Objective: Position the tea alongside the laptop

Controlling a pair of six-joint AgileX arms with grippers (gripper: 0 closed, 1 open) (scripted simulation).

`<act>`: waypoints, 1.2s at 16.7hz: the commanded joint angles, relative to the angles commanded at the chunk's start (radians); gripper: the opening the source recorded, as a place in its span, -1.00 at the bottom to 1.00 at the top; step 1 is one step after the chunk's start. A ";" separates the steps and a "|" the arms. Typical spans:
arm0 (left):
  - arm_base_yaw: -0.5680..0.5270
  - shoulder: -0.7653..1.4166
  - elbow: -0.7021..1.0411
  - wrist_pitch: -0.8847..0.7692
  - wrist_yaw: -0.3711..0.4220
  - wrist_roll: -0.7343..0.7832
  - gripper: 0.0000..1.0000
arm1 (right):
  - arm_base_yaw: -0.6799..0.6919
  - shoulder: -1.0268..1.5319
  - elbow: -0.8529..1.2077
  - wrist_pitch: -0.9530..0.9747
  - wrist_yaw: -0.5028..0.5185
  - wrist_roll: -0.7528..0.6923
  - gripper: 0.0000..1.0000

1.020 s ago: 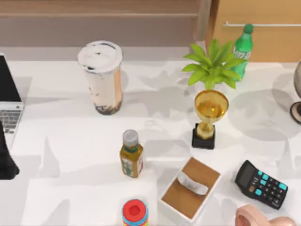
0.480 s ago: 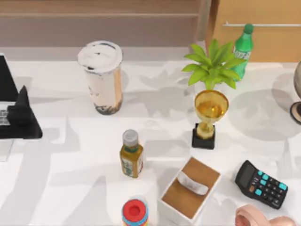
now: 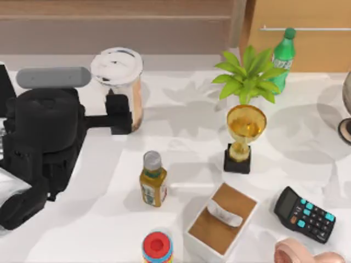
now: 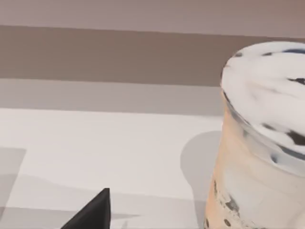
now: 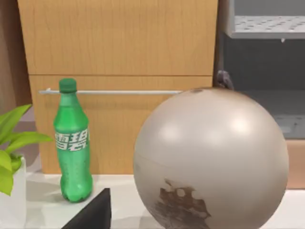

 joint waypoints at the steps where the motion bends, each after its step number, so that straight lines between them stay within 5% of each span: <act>1: -0.028 0.068 0.025 0.022 -0.024 -0.012 1.00 | 0.000 0.000 0.000 0.000 0.000 0.000 1.00; 10: -0.113 0.254 0.086 0.083 -0.093 -0.044 1.00 | 0.000 0.000 0.000 0.000 0.000 0.000 1.00; 20: -0.029 0.500 0.244 0.178 -0.014 0.001 1.00 | 0.000 0.000 0.000 0.000 0.000 0.000 1.00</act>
